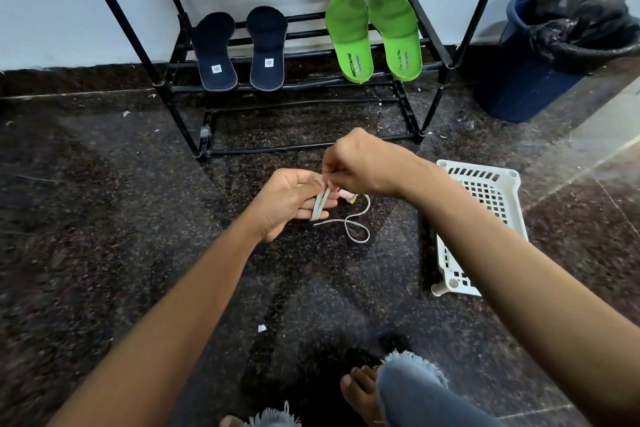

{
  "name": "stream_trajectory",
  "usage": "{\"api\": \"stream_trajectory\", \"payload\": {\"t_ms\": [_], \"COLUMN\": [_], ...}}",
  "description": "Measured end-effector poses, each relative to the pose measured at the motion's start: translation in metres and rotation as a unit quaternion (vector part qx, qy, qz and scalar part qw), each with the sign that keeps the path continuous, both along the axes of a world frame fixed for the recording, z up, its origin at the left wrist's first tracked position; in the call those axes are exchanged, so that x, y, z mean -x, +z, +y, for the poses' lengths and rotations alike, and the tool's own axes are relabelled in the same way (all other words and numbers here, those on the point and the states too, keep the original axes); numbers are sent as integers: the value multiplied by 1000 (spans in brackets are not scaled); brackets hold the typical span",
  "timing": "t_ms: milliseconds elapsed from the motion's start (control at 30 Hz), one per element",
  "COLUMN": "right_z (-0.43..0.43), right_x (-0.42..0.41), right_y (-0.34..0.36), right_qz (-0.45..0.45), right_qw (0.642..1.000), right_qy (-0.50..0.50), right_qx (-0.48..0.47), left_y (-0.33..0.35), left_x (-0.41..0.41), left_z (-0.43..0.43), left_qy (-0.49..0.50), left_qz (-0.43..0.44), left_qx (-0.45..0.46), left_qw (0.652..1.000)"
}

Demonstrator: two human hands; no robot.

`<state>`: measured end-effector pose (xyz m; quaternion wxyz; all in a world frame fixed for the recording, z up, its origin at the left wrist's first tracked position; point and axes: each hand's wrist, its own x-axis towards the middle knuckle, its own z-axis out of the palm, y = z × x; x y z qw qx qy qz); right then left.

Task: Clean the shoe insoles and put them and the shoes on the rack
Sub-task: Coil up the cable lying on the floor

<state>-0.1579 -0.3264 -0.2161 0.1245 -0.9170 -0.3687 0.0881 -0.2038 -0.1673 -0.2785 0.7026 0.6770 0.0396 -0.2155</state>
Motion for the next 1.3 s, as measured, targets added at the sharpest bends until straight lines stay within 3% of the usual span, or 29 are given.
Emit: {"api": "stream_trajectory", "payload": {"t_ms": [267, 533, 700, 867, 1000, 1200, 1300], "right_z": [18, 9, -3, -12, -20, -22, -19], "right_x": [27, -5, -21, -27, -23, -4, 8], "right_y": [8, 21, 23, 8, -18, -60, -72], "right_qz": [106, 2, 34, 130, 293, 412, 479], "right_qw": [989, 999, 997, 982, 922, 842, 762], "right_qy": [73, 44, 28, -20, -56, -76, -94], "right_qx": [79, 2, -61, -137, -247, -339, -426], "left_y": [7, -3, 2, 7, 14, 20, 22], "left_x": [-8, 2, 3, 6, 5, 1, -1], "left_z": [-10, -14, -10, -9, -10, -11, -12], "left_qy": [112, 27, 15, 2, 17, 59, 85], "left_qz": [-67, -28, -15, -4, 5, 16, 21], "left_qx": [-8, 45, 91, 130, 194, 252, 283], "left_qw": [991, 998, 996, 992, 981, 966, 955]}}
